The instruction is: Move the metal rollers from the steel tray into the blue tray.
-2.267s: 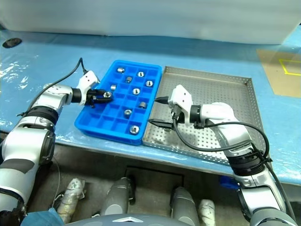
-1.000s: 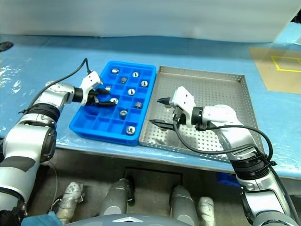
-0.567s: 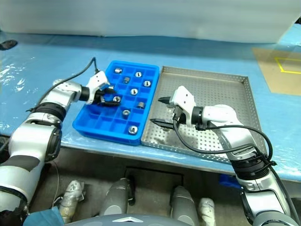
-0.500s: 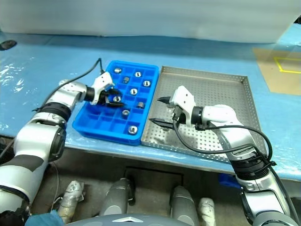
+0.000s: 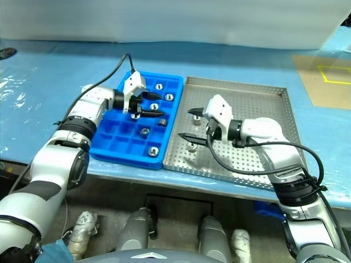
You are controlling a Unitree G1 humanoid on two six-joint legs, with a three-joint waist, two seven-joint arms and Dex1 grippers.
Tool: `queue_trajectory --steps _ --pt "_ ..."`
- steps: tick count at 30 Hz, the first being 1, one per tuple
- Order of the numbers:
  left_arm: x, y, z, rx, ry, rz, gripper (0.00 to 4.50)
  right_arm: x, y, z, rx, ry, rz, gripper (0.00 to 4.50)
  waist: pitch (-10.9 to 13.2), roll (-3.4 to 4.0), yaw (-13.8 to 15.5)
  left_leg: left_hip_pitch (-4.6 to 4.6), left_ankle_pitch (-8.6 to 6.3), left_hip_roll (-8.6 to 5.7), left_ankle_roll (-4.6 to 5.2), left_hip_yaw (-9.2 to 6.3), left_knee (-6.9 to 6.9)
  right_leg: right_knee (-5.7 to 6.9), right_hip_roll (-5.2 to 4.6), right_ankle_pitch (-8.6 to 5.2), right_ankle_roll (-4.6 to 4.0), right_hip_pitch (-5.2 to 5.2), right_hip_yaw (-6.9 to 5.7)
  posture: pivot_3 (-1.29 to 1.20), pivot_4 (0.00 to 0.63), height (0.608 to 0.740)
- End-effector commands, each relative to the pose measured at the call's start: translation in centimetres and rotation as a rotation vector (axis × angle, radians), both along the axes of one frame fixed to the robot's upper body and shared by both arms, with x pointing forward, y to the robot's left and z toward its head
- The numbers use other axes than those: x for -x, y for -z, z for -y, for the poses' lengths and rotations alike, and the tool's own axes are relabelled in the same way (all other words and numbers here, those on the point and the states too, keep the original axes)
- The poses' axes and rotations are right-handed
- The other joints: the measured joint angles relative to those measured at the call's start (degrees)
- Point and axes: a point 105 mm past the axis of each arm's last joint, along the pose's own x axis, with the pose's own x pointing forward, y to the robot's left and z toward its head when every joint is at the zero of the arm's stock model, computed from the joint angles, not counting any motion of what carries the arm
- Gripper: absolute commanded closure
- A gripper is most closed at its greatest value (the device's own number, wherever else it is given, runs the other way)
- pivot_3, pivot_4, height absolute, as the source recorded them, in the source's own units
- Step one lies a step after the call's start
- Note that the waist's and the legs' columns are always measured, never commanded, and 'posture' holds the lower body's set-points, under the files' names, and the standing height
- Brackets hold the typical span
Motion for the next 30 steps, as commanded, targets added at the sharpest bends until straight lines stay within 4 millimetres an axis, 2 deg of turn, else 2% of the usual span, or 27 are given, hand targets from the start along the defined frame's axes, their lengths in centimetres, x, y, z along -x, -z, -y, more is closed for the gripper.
queue_trajectory --steps 1,14,23,25,30 --pt "0.2 -1.2 0.6 0.021 0.025 0.043 0.72 0.0 -1.4 0.0 -0.008 -0.024 0.054 0.39 0.0 0.0 0.1 -0.01 0.0 0.0 0.01 0.0 0.0 -0.01 0.0 0.0 0.0 0.0 0.0 -0.01 0.15 0.74" --pt "0.8 -0.6 2.6 -0.001 0.098 0.028 0.72 0.3 -1.2 1.3 -0.003 0.031 0.046 0.39 0.0 0.0 0.2 -0.04 -0.02 -0.02 0.04 0.01 0.03 -0.02 -0.01 0.0 0.0 -0.01 0.0 -0.11 0.15 0.74" --pt "1.2 0.1 3.4 -0.084 0.173 0.008 0.72 1.7 -0.8 2.4 0.008 0.094 0.027 0.39 0.0 0.0 -0.4 -0.02 -0.02 -0.01 0.04 0.03 0.02 -0.03 0.0 0.0 0.0 -0.01 0.02 -0.24 0.15 0.74" --pt "1.3 0.3 3.8 -0.098 0.187 0.008 0.72 2.1 -0.5 2.7 0.005 0.111 0.017 0.39 0.0 0.0 -0.4 -0.02 -0.03 -0.02 0.06 0.03 0.01 -0.06 0.0 0.0 0.0 0.0 0.05 -0.26 0.15 0.74" --pt "2.2 0.5 6.4 -0.116 0.284 -0.006 0.72 3.0 0.2 3.7 -0.01 0.186 -0.002 0.39 0.0 0.0 -0.6 -0.02 -0.07 -0.05 0.11 0.05 0.02 -0.11 -0.03 0.0 0.0 0.02 0.08 -0.33 0.15 0.74"
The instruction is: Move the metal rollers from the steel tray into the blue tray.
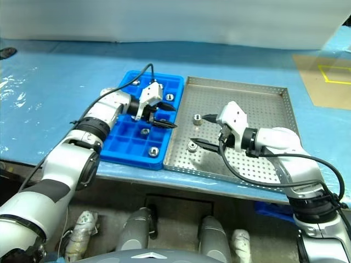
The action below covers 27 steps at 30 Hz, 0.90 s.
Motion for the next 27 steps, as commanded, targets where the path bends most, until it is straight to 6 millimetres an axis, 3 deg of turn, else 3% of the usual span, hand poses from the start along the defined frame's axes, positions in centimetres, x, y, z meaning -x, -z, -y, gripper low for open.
queue_trajectory --steps 1,7,11,21,27 --pt "0.5 -1.4 1.8 -0.008 0.081 0.045 0.72 0.8 -1.3 0.4 -0.02 0.029 0.049 0.39 0.0 0.0 -0.3 0.0 -0.01 0.0 0.01 0.02 0.01 0.0 0.0 0.0 0.0 0.0 0.03 -0.35 0.15 0.74" --pt "1.8 -0.5 4.6 -0.051 0.194 0.046 0.72 1.8 -0.6 1.4 -0.038 0.104 0.002 0.39 0.0 0.0 -2.0 0.02 -0.02 0.0 0.03 0.03 0.03 -0.02 0.01 0.0 0.01 0.0 0.06 -0.43 0.15 0.74" --pt "2.5 0.1 5.2 -0.087 0.247 0.047 0.72 2.6 0.1 2.5 -0.04 0.169 -0.03 0.39 0.0 0.0 -3.2 0.02 -0.05 0.0 0.07 0.03 0.03 -0.07 0.01 0.0 0.02 0.01 0.07 -0.47 0.15 0.74" --pt "3.0 1.9 3.7 -0.232 0.313 0.04 0.72 4.0 1.0 3.4 -0.049 0.253 -0.05 0.39 0.0 0.02 -5.3 0.08 -0.07 0.0 0.1 0.07 0.05 -0.08 0.02 -0.02 0.05 0.02 0.11 -0.53 0.15 0.74" --pt "2.4 1.7 2.8 -0.306 0.319 0.126 0.72 3.8 1.2 3.4 -0.051 0.261 -0.049 0.39 0.0 0.02 -5.7 0.05 -0.09 -0.01 0.14 0.07 0.04 -0.13 0.02 -0.02 0.06 0.02 0.11 -0.52 0.15 0.74"
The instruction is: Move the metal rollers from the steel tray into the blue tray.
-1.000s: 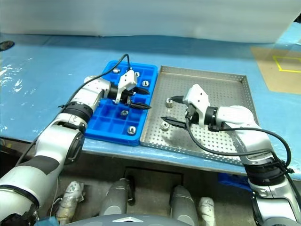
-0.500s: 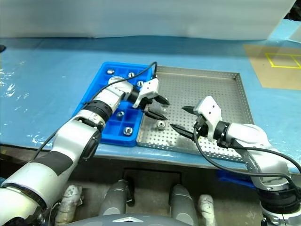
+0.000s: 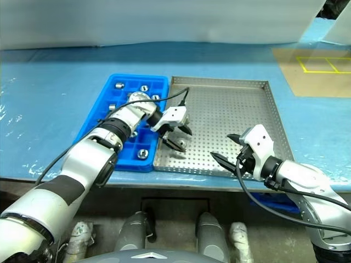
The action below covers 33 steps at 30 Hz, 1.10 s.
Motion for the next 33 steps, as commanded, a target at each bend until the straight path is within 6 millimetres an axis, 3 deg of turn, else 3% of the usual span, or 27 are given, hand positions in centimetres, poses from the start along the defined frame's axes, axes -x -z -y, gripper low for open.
queue_trajectory --steps 1,11,17,33 --pt "-0.5 -1.4 0.1 -0.011 0.026 0.08 0.72 0.1 -0.9 -0.5 -0.007 -0.02 0.052 0.39 0.0 0.0 0.0 0.0 -0.01 0.0 0.01 0.0 0.0 0.0 0.0 0.0 0.0 0.0 0.0 -0.52 0.15 0.74" --pt "0.0 0.0 0.8 -0.035 0.049 0.084 0.72 -0.2 -0.6 -0.8 -0.002 -0.022 0.061 0.39 0.0 0.0 -0.1 -0.01 -0.03 -0.02 0.05 0.02 0.04 -0.01 -0.02 0.0 0.0 0.02 0.01 -0.51 0.15 0.74" --pt "-0.3 1.2 -0.2 -0.106 0.05 0.136 0.72 -0.3 -0.6 -0.8 -0.002 -0.02 0.062 0.39 0.0 0.0 -0.4 0.0 -0.03 -0.01 0.06 0.01 0.04 0.0 -0.01 0.0 0.0 0.02 0.01 -0.51 0.15 0.74" --pt "-0.9 1.7 -0.7 -0.195 0.09 0.273 0.72 -0.6 -0.6 -1.1 -0.003 -0.013 0.08 0.39 0.0 0.01 -0.6 0.05 -0.05 0.02 0.07 0.01 0.13 0.05 0.0 0.0 0.0 0.05 0.03 -0.52 0.15 0.74"
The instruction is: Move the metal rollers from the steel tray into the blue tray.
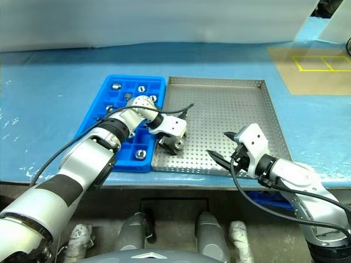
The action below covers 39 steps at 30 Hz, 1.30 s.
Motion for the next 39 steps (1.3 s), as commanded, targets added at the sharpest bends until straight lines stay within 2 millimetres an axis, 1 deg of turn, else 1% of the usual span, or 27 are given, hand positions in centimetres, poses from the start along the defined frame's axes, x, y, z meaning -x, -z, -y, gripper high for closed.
queue_trajectory --steps 1,2,4,6,7,8,12,14,15,19,26,31,35,39 --pt "-0.2 -0.1 -0.3 -0.015 0.002 0.02 0.72 0.0 -0.7 -0.2 -0.002 -0.004 0.045 0.39 0.0 0.0 0.0 0.0 0.0 0.0 0.0 0.0 0.0 0.0 0.0 0.0 0.0 0.0 0.0 -0.52 0.15 0.74" --pt "-0.2 -0.2 -0.1 -0.003 0.001 0.017 0.72 0.0 -0.7 -0.2 -0.002 -0.003 0.045 0.39 0.0 0.0 0.0 0.0 0.0 0.0 0.0 0.0 0.0 0.0 0.0 0.0 0.0 0.0 0.0 -0.52 0.15 0.74" --pt "-0.2 -0.4 0.1 0.023 -0.005 0.019 1.1 0.0 -0.7 -0.2 -0.001 -0.003 0.046 0.39 0.0 0.0 0.0 0.0 0.0 0.0 0.0 0.0 0.0 0.0 0.0 0.0 0.0 0.0 0.0 -0.52 0.15 0.74" --pt "-0.2 -0.4 0.1 0.025 -0.012 0.011 1.6 -0.1 -0.7 -0.3 -0.001 -0.005 0.046 0.39 0.0 0.0 0.0 0.0 0.0 0.0 0.0 0.0 0.0 0.0 0.0 0.0 0.0 0.0 0.01 -0.52 0.15 0.74" --pt "-0.2 -0.3 0.1 0.023 -0.012 0.007 1.98 -0.1 -0.7 -0.3 -0.001 -0.005 0.046 0.39 0.0 0.0 0.0 0.0 0.0 -0.01 0.01 0.0 0.0 0.0 0.0 0.0 0.0 0.0 0.01 -0.52 0.15 0.74" --pt "-0.2 -0.4 0.1 0.026 -0.015 0.003 2.25 -0.1 -0.7 -0.3 0.0 -0.005 0.047 0.39 0.0 0.0 0.0 0.0 0.0 -0.01 0.01 0.01 0.0 0.0 -0.01 0.0 0.0 0.0 0.01 -0.51 0.15 0.74" --pt "-0.1 -0.5 0.4 0.046 -0.021 -0.014 2.25 -0.3 -0.7 -0.2 0.001 -0.007 0.048 0.39 0.0 0.0 0.1 -0.01 0.0 -0.01 0.01 0.01 0.0 0.0 0.0 0.0 0.0 0.0 0.0 -0.5 0.15 0.74" --pt "-0.2 -0.5 0.2 0.042 -0.021 -0.01 2.62 -0.4 -0.7 -0.2 0.001 -0.009 0.049 0.39 0.0 0.0 0.1 -0.02 -0.01 -0.01 0.02 0.01 0.0 -0.01 -0.01 0.0 0.0 0.0 0.01 -0.5 0.15 0.74" --pt "-0.2 -0.5 0.2 0.043 -0.022 -0.01 2.73 -0.4 -0.8 -0.2 0.001 -0.011 0.05 0.39 0.0 0.0 0.1 -0.01 -0.01 -0.01 0.02 0.01 0.0 -0.01 -0.01 0.0 0.0 0.0 0.01 -0.5 0.15 0.74" --pt "-0.4 -0.8 0.2 0.069 -0.044 -0.014 2.77 -0.6 -0.8 -0.5 0.0 -0.025 0.052 0.39 0.0 0.0 0.1 -0.01 -0.01 0.0 0.02 0.01 0.0 -0.01 0.0 0.0 0.0 0.0 0.01 -0.47 0.15 0.74" --pt "-1.0 -3.8 1.0 0.271 -0.12 -0.074 2.77 -1.5 -1.2 -1.3 -0.002 -0.091 0.06 0.39 0.0 0.0 0.5 -0.05 -0.01 -0.04 0.02 0.01 0.01 0.0 -0.03 0.0 -0.01 -0.01 -0.01 -0.37 0.15 0.74" --pt "-2.2 -5.5 0.6 0.426 -0.231 -0.08 2.77 -2.5 -1.7 -1.8 0.018 -0.17 0.062 0.39 0.0 0.0 1.3 -0.05 -0.02 -0.04 0.04 0.0 0.01 0.01 -0.04 0.01 -0.01 -0.01 -0.02 -0.27 0.15 0.74" --pt "-2.8 -6.6 -0.6 0.523 -0.291 -0.108 2.77 -3.2 -2.3 -2.6 0.025 -0.239 0.066 0.39 0.0 0.0 2.5 -0.05 -0.01 -0.01 0.03 0.0 0.0 0.05 -0.04 0.01 -0.02 -0.02 -0.05 -0.2 0.15 0.74" --pt "-3.2 -8.5 -3.6 0.616 -0.351 -0.129 2.77 -4.0 -2.7 -3.7 0.032 -0.313 0.071 0.39 0.0 0.01 3.5 -0.06 -0.01 -0.01 0.03 0.0 -0.02 0.08 -0.04 0.01 -0.03 -0.05 -0.06 -0.12 0.15 0.74"
